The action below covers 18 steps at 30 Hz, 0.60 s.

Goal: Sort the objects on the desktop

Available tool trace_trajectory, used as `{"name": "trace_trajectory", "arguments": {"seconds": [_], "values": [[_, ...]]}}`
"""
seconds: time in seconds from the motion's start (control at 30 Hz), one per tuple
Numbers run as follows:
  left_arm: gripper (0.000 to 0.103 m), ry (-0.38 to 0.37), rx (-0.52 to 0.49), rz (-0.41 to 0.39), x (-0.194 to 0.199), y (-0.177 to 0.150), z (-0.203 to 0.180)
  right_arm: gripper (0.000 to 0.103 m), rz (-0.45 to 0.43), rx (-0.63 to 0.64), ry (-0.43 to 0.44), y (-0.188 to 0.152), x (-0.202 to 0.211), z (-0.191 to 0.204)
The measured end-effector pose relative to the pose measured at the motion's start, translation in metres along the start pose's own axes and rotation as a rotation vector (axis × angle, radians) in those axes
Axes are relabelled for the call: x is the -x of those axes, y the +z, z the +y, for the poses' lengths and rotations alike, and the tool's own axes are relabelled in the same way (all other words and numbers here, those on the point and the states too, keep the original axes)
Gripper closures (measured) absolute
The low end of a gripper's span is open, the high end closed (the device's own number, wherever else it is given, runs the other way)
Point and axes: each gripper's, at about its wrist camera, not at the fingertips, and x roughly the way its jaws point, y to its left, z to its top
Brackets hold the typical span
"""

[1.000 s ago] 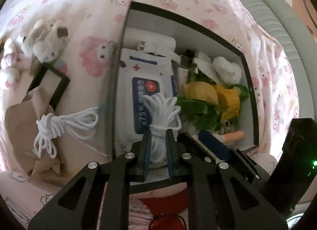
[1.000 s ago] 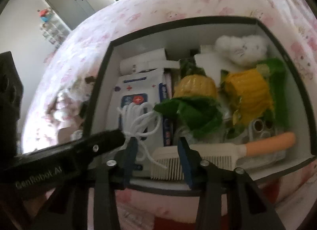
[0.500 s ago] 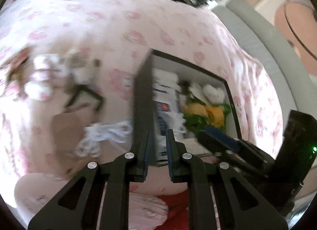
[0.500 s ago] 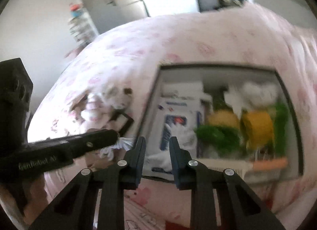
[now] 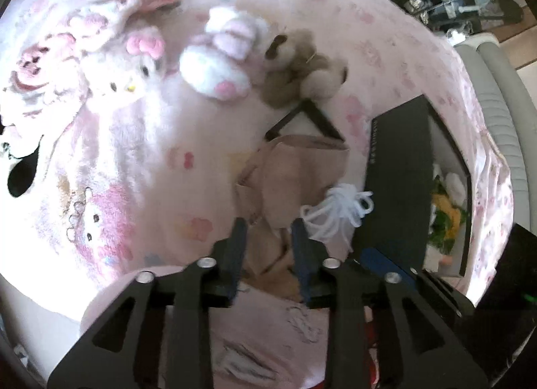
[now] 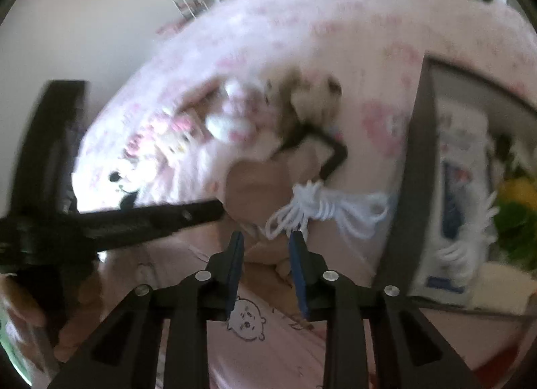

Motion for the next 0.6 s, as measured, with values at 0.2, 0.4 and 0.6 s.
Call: {"name": "trace_trajectory", "arguments": {"seconds": [0.2,0.4,0.6], "values": [[0.059,-0.016,-0.027,0.105,-0.027,0.015,0.000,0.065,0.056,-0.059,-0.031,0.010,-0.024,-0.008],[0.099,-0.064,0.033,0.169,-0.053,0.030,-0.005,0.060,0.092,-0.050,-0.045,0.007,-0.057,-0.005],[0.100,-0.003,-0.013,0.004,-0.013,0.015,-0.007,0.093,0.000,-0.084,0.030,0.005,-0.028,-0.010]]}}
